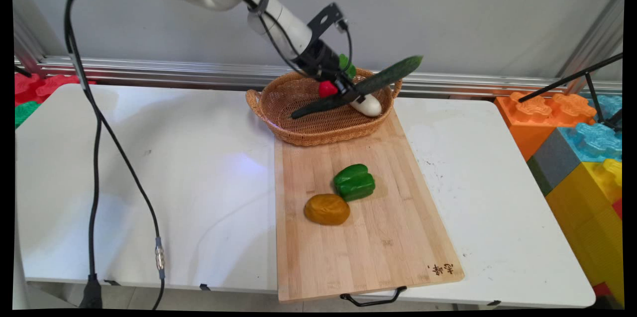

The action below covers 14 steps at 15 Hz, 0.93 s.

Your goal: Place the picked object on the cutting board

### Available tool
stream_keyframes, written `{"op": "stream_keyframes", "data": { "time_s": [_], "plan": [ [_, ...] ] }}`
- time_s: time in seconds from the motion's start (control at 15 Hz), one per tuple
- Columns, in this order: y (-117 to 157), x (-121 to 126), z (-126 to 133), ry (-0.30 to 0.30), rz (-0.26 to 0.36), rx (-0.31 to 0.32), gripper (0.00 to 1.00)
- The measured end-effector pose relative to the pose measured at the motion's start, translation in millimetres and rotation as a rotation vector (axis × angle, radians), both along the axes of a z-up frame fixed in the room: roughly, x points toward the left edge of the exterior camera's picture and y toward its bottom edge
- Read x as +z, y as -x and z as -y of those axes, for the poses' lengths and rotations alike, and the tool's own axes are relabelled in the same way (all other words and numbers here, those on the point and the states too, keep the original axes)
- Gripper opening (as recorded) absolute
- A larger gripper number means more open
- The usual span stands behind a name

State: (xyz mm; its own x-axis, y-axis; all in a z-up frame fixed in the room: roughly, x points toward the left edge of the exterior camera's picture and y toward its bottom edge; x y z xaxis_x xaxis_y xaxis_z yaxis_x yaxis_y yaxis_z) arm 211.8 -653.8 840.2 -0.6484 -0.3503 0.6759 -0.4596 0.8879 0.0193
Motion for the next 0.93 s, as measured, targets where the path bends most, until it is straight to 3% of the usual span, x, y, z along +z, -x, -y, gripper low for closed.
{"op": "stream_keyframes", "data": {
  "time_s": [0.2, 0.4, 0.93],
  "plan": [
    [22, 33, -24, 0.014, -0.009, 0.017, 0.0],
    [44, 53, -57, -0.02, -0.021, 0.027, 0.0],
    [91, 73, -146, -0.145, -0.052, 0.035, 0.0]
  ]
}}
